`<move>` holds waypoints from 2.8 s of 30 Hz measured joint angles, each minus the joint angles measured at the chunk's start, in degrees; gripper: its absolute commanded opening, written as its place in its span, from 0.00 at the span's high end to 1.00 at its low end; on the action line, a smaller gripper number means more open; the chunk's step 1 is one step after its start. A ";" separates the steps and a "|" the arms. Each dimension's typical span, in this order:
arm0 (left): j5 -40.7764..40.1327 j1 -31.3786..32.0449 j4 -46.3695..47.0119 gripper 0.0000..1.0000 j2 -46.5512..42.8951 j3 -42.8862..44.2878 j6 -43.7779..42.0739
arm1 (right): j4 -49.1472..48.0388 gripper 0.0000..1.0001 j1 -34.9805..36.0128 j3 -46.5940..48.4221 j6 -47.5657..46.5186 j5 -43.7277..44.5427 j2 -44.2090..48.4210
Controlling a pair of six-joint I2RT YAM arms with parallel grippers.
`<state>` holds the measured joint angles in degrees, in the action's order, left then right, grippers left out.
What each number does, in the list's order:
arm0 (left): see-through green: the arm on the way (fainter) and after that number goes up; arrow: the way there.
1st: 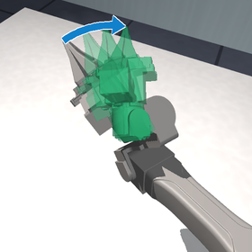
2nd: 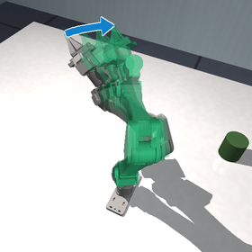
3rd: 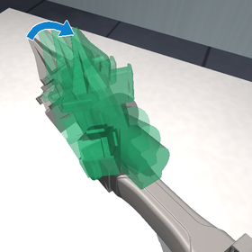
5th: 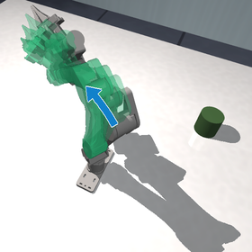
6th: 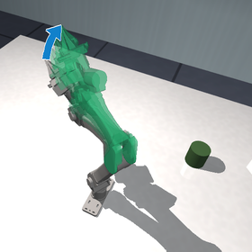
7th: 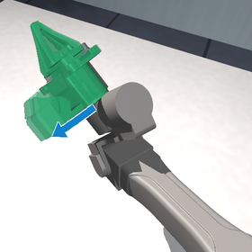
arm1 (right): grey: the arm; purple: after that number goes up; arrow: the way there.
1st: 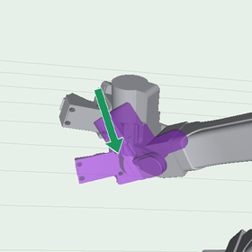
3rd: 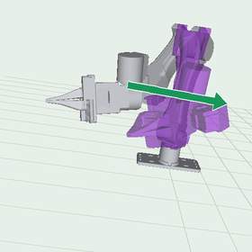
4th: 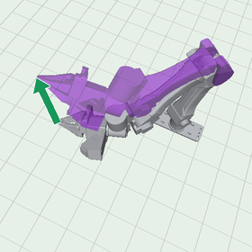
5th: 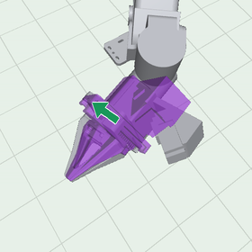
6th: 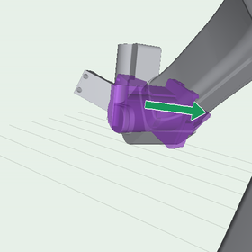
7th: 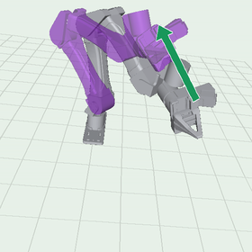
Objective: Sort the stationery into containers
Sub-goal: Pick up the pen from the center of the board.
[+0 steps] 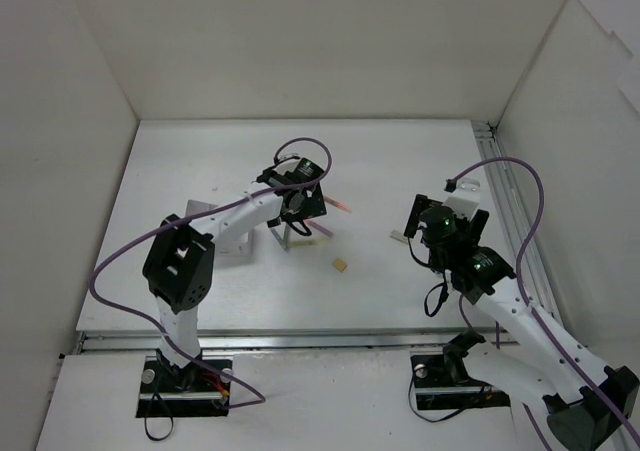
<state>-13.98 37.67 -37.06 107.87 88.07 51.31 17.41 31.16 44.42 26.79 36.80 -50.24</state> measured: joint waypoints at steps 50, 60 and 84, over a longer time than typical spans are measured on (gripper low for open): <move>4.00 -4.11 9.46 0.45 7.32 -5.09 -28.92 | 0.44 0.02 -0.37 -0.20 0.04 0.04 -5.57; 4.26 -3.91 9.60 0.68 10.43 -1.22 -29.59 | 0.46 0.02 -0.42 -0.20 0.00 0.04 -5.90; -3.50 -3.85 16.55 1.00 -10.60 -12.48 -31.85 | 0.96 0.02 -0.42 -0.20 -0.07 -1.49 -2.01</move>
<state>-17.47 33.82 -20.51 97.27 75.59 19.46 18.37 30.74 44.23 26.72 35.31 -52.25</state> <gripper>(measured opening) 0.100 0.980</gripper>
